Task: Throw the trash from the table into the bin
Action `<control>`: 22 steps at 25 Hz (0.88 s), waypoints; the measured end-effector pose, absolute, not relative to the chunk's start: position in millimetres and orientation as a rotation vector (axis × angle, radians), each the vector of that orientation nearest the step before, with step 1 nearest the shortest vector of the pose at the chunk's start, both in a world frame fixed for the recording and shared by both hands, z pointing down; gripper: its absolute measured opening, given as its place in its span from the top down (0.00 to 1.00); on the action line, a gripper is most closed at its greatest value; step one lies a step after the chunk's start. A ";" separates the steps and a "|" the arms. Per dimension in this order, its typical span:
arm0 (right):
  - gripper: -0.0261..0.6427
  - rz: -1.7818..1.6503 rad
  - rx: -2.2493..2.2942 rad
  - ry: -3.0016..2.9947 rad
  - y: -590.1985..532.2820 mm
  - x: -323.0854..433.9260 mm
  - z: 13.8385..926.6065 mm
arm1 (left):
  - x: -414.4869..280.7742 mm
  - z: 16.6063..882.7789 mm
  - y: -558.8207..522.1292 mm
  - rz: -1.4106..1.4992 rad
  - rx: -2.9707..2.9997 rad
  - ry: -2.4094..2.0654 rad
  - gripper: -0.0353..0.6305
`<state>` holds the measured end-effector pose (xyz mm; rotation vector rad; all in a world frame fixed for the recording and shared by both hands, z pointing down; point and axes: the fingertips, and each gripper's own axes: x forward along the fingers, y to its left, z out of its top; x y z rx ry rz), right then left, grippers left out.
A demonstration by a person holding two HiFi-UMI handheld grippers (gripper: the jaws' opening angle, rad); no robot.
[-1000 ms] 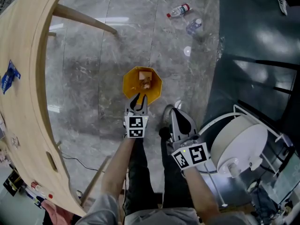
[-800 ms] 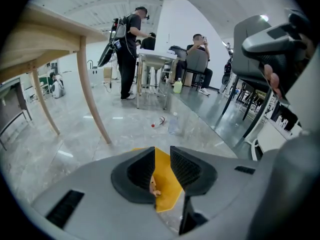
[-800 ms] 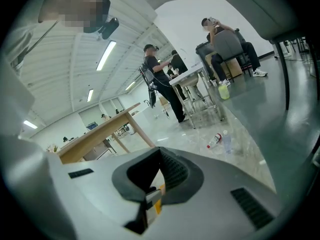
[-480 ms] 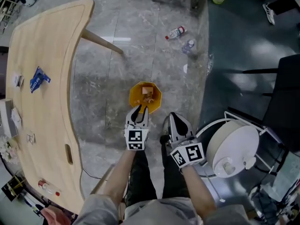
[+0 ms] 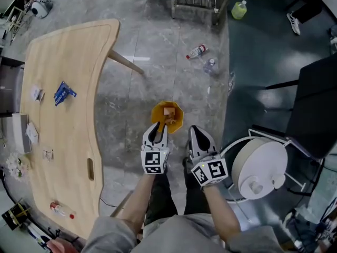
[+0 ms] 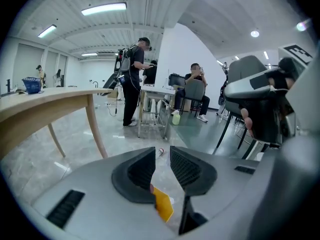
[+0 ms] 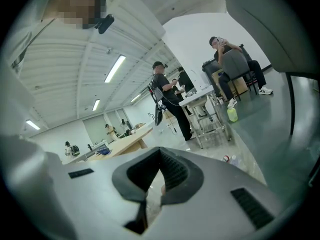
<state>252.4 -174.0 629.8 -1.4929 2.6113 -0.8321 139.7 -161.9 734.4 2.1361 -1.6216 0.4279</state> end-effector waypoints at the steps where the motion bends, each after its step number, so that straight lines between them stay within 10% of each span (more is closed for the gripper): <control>1: 0.95 -0.825 -1.492 2.610 -174.8 252.4 625.9 | 139.5 729.0 -161.8 0.421 2.140 -1.625 0.80; 22: 0.95 -0.583 -1.390 2.661 -192.5 237.1 509.2 | 140.7 537.5 -177.6 0.243 2.356 -1.687 0.86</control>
